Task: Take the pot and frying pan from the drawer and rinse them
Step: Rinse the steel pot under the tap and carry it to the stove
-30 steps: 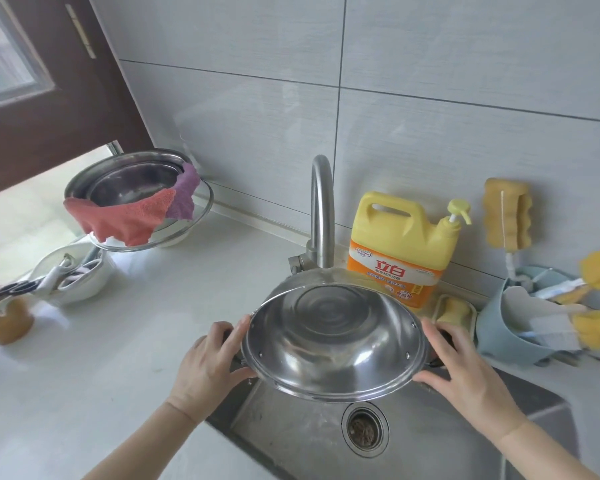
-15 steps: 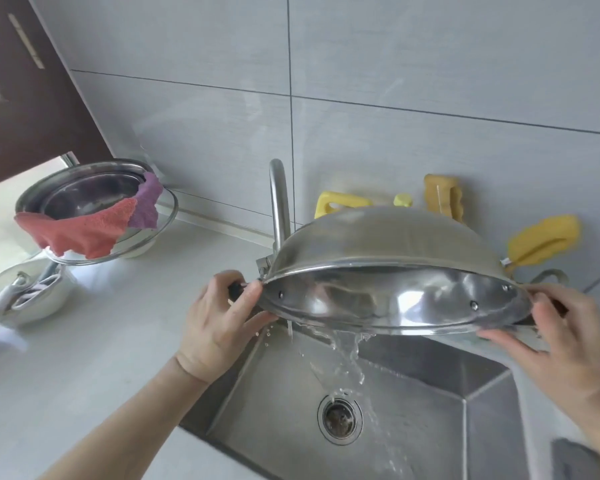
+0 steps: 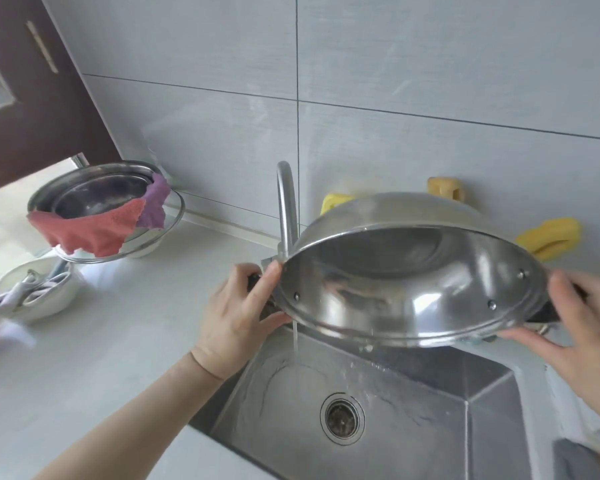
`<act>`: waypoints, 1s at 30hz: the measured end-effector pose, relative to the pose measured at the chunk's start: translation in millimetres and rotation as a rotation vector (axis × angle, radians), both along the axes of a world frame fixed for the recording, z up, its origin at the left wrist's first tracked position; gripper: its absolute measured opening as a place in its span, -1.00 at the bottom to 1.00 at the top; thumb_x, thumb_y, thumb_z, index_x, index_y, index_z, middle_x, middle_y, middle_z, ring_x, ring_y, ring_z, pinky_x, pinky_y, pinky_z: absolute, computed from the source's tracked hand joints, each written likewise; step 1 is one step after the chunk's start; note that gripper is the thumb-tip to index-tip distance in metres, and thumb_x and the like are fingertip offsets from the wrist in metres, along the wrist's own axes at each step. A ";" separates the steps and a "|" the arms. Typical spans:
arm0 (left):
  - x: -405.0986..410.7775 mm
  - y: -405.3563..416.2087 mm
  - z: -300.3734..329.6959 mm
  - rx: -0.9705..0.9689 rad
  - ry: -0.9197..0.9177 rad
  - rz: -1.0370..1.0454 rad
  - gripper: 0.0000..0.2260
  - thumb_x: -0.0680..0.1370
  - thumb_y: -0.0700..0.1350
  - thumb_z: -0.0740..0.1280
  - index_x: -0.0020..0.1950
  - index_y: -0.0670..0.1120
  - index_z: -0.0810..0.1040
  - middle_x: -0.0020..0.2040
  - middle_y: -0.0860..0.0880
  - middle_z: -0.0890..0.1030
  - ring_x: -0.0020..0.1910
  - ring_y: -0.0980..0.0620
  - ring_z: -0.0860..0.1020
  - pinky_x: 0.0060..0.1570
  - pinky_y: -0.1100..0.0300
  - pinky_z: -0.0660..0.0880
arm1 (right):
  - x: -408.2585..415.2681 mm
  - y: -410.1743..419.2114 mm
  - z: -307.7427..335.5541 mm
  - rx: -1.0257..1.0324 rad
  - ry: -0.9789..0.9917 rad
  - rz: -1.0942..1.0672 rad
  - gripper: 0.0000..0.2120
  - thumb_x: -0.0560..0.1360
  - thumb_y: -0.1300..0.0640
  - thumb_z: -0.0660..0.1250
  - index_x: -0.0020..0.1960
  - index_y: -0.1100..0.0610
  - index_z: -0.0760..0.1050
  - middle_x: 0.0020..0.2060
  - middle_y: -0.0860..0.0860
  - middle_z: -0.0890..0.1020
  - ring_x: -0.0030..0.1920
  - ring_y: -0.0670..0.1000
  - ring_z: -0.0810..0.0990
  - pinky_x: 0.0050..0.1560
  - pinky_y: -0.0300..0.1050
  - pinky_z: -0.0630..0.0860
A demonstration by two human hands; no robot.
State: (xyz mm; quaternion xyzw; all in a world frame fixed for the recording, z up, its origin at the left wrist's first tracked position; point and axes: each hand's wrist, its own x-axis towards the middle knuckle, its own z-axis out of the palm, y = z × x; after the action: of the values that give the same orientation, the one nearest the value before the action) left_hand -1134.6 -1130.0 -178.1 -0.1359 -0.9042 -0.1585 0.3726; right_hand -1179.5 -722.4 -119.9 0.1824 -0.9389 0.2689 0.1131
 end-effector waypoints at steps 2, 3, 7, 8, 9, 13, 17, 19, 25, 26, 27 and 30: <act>3.2 5.2 -15.7 0.021 -0.219 -0.001 -0.06 0.36 0.19 0.49 0.57 0.12 0.00 0.02 -0.09 0.41 -0.30 -0.07 0.56 -0.37 0.05 0.56 | -6.3 -0.7 -18.9 0.095 0.008 0.046 -0.20 0.43 -0.46 0.16 0.53 -0.07 0.15 0.19 0.14 0.38 0.18 -0.13 0.43 0.17 -0.63 0.11; 3.8 7.7 -22.7 0.037 -0.343 0.001 0.03 0.32 0.19 0.52 0.59 0.18 -0.08 0.01 -0.05 0.40 -0.26 -0.04 0.54 -0.32 0.08 0.54 | -11.2 2.0 -33.3 0.113 -0.049 0.067 -0.14 0.39 -0.51 0.14 0.57 -0.15 0.06 0.16 0.07 0.38 0.14 -0.26 0.38 0.18 -0.59 0.13; -4.1 6.7 -43.3 0.124 -0.896 -0.075 0.15 0.28 0.17 0.58 0.48 0.40 -0.30 0.06 0.01 0.36 -0.04 -0.03 0.49 -0.04 0.18 0.44 | -27.3 8.2 -72.5 0.081 -0.468 0.111 0.14 0.02 -0.60 0.35 0.48 -0.45 -0.10 0.17 -0.27 0.37 0.17 -0.29 0.39 0.19 -0.48 0.26; -7.9 3.2 -46.3 0.145 -1.022 -0.104 0.17 0.28 0.12 0.60 0.46 0.43 -0.31 0.11 0.01 0.38 0.03 -0.02 0.48 0.07 0.19 0.42 | -31.2 8.5 -82.2 0.076 -0.563 0.146 0.18 -0.02 -0.52 0.46 0.45 -0.50 -0.09 0.25 -0.34 0.35 0.25 -0.33 0.37 0.22 -0.45 0.26; -11.3 -0.2 -47.1 0.164 -1.139 -0.135 0.17 0.29 0.06 0.61 0.47 0.43 -0.30 0.20 0.03 0.40 0.15 -0.01 0.45 0.20 0.19 0.37 | -33.7 4.9 -86.7 0.068 -0.632 0.195 0.19 -0.02 -0.42 0.56 0.43 -0.53 -0.07 0.32 -0.41 0.32 0.32 -0.38 0.31 0.25 -0.46 0.25; -26.8 -29.3 -42.4 0.195 -1.527 -0.186 0.11 0.30 -0.04 0.61 0.48 0.44 -0.17 0.44 0.22 0.32 0.23 0.10 0.50 0.23 0.22 0.38 | -45.9 -19.6 -95.2 0.062 -0.883 0.352 0.10 0.16 0.08 0.68 0.39 -0.44 0.05 0.31 -0.52 0.27 0.25 -0.58 0.24 0.16 -0.59 0.27; -45.1 -59.0 -24.1 0.131 -1.794 -0.175 0.06 0.33 -0.04 0.59 0.51 0.40 -0.12 0.12 0.11 0.61 -0.11 0.02 0.68 -0.19 0.24 0.54 | -53.5 -42.2 -116.3 -0.002 -1.197 0.398 0.00 0.27 0.19 0.60 0.47 -0.34 0.12 0.28 -0.13 0.55 -0.07 -0.16 0.61 -0.11 -0.13 0.57; -54.1 -69.8 -9.0 0.101 -1.862 -0.136 -0.01 0.40 -0.13 0.55 0.55 0.31 -0.07 -0.19 0.12 0.64 -0.19 0.08 0.66 -0.24 0.27 0.51 | -53.2 -52.8 -129.4 -0.035 -1.306 0.390 0.01 0.28 0.20 0.58 0.52 -0.26 0.10 0.27 0.04 0.56 -0.08 -0.01 0.60 -0.16 -0.08 0.56; -70.5 -82.0 44.7 -0.097 -1.760 -0.009 0.04 0.34 -0.03 0.60 0.55 0.29 -0.07 -0.19 0.04 0.56 -0.20 0.11 0.69 -0.21 0.24 0.51 | -31.8 -91.7 -171.3 -0.238 -1.216 0.392 0.08 0.24 0.25 0.56 0.52 -0.32 0.06 0.43 -0.16 0.38 -0.03 0.04 0.59 -0.21 -0.10 0.54; -70.7 -82.7 51.6 -0.131 -1.695 0.007 0.07 0.30 -0.01 0.62 0.54 0.30 -0.07 -0.16 0.04 0.53 -0.22 0.11 0.68 -0.20 0.24 0.53 | -25.7 -99.3 -175.1 -0.279 -1.143 0.358 0.11 0.22 0.23 0.59 0.51 -0.36 0.06 0.44 -0.20 0.36 0.01 -0.01 0.61 -0.14 -0.08 0.57; -70.0 -83.8 57.1 -0.154 -1.614 0.017 0.11 0.27 0.00 0.64 0.53 0.33 -0.07 -0.14 0.04 0.48 -0.25 0.12 0.67 -0.18 0.25 0.52 | -20.3 -107.2 -176.7 -0.319 -1.059 0.320 0.14 0.18 0.20 0.61 0.49 -0.41 0.05 0.44 -0.24 0.35 0.14 -0.10 0.58 0.03 -0.07 0.58; -65.4 -91.4 58.3 -0.237 -1.321 0.021 0.18 0.20 0.02 0.66 0.49 0.43 -0.14 -0.09 0.08 0.40 -0.19 0.20 0.46 -0.18 0.27 0.37 | -15.3 -122.7 -174.1 -0.412 -0.817 0.236 0.19 0.12 0.11 0.68 0.47 -0.44 0.04 0.43 -0.33 0.34 0.43 -0.24 0.31 0.46 -0.01 0.28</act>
State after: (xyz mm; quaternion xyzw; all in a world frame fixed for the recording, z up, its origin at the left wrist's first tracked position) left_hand -1200.1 -1221.4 -119.8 -0.0416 -0.9549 -0.1046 -0.2749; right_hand -1194.7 -845.2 -294.0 0.1410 -0.8063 0.5105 -0.2632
